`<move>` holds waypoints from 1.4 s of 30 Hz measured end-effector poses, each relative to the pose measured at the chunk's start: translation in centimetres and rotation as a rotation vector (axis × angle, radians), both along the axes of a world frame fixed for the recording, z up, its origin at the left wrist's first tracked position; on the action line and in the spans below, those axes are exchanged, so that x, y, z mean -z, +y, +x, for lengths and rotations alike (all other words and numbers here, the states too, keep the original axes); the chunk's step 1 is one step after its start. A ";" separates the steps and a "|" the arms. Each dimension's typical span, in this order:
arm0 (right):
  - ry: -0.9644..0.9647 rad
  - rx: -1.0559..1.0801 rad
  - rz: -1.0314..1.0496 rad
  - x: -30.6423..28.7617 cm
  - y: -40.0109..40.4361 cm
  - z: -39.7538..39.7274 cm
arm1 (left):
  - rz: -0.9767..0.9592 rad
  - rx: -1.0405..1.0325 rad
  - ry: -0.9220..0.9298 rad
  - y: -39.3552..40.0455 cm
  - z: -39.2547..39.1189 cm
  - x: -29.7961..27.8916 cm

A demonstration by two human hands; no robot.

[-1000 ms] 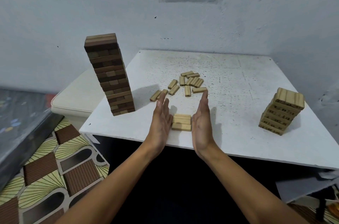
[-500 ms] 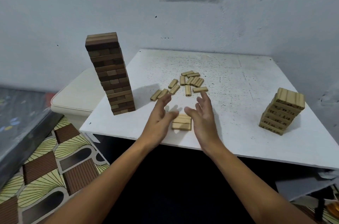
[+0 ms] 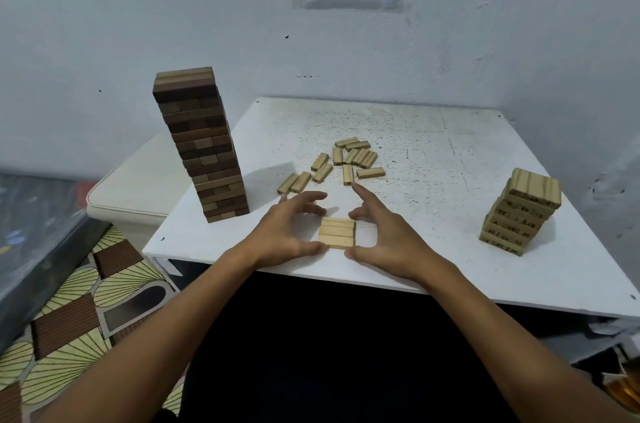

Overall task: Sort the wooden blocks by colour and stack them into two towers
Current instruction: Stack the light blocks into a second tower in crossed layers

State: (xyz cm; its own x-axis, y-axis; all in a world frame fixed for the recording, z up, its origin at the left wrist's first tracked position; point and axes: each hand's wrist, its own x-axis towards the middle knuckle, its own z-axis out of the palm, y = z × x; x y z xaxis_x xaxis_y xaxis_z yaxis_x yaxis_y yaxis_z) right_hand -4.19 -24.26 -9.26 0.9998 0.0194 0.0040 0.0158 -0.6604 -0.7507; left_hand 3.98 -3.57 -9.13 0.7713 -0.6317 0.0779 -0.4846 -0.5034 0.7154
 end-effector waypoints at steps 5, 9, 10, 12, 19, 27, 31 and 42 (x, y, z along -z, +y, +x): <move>-0.025 0.007 0.015 0.1 -0.2 0.1 | -0.011 -0.003 0.014 0.0 0.1 0.2; -0.023 0.006 0.008 0.2 -0.2 0.3 | -0.010 -0.023 0.034 0.1 0.2 0.4; -0.023 0.008 0.007 0.3 -0.3 0.3 | -0.018 -0.026 0.039 0.1 0.2 0.4; -0.024 0.013 0.011 0.4 -0.3 0.4 | -0.033 -0.037 0.051 0.1 0.2 0.5; -0.042 0.022 0.022 0.7 -0.3 0.4 | -0.065 -0.043 0.088 0.2 0.2 0.8; -0.159 0.030 -0.011 -0.9 -0.2 -0.1 | -0.179 -0.021 -0.005 -0.7 0.1 -0.7; -0.273 0.057 0.002 -4.1 -1.4 -0.3 | -0.295 0.014 -0.089 -2.4 0.5 -3.8; -0.387 0.268 -0.035 -11.5 -11.0 -4.6 | -0.407 0.241 -0.150 -14.2 0.5 -10.2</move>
